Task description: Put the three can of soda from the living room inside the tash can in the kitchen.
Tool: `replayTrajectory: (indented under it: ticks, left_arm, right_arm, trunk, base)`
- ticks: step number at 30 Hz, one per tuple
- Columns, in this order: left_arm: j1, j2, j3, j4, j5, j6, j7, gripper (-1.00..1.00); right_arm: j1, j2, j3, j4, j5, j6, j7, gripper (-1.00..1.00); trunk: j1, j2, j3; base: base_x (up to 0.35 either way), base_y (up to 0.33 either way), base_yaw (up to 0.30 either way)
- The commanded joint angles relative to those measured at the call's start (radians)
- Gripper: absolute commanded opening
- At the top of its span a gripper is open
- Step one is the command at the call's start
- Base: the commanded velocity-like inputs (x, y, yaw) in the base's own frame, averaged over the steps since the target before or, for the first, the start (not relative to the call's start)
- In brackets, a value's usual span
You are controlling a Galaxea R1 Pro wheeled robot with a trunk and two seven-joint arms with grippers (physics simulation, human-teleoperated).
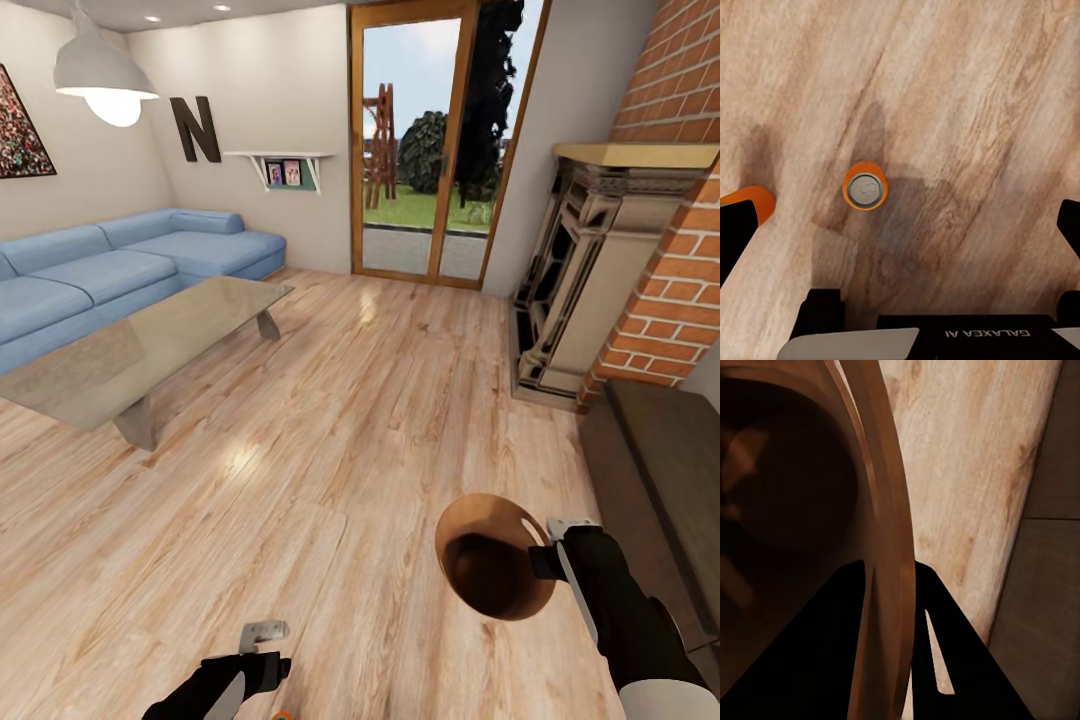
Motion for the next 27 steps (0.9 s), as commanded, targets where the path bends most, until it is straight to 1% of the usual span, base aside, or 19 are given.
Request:
replayTrajectory:
  ticks: [1, 21, 25, 27]
  left_arm:
    - [0.0, 0.0, 0.0, 0.0, 0.0, 0.0, 0.0, 1.0]
    - [0.0, 0.0, 0.0, 0.001, 0.0, 0.001, -0.004, 1.0]
    - [0.0, 0.0, 0.0, 0.002, 0.0, 0.001, -0.004, 1.0]
    - [0.0, 0.0, 0.0, 0.002, 0.0, 0.001, -0.004, 1.0]
  right_arm:
    - [-0.001, 0.0, 0.0, -0.001, -0.009, 0.0, 0.005, -1.0]
    - [0.0, 0.0, 0.0, -0.001, -0.008, 0.0, 0.005, -1.0]
    - [-0.001, 0.001, 0.0, -0.002, -0.008, 0.0, 0.005, -1.0]
    - [-0.001, 0.006, 0.001, -0.002, -0.008, 0.0, 0.005, -1.0]
  trunk:
    - [0.004, -0.007, -0.003]
    - [0.081, -0.147, -0.066]
    - [0.096, -0.175, -0.078]
    - [0.104, -0.189, -0.085]
  base:
    - [0.0, 0.0, 0.0]
    - [0.0, 0.0, 0.0]
    - [0.0, 0.0, 0.0]
    - [0.0, 0.0, 0.0]
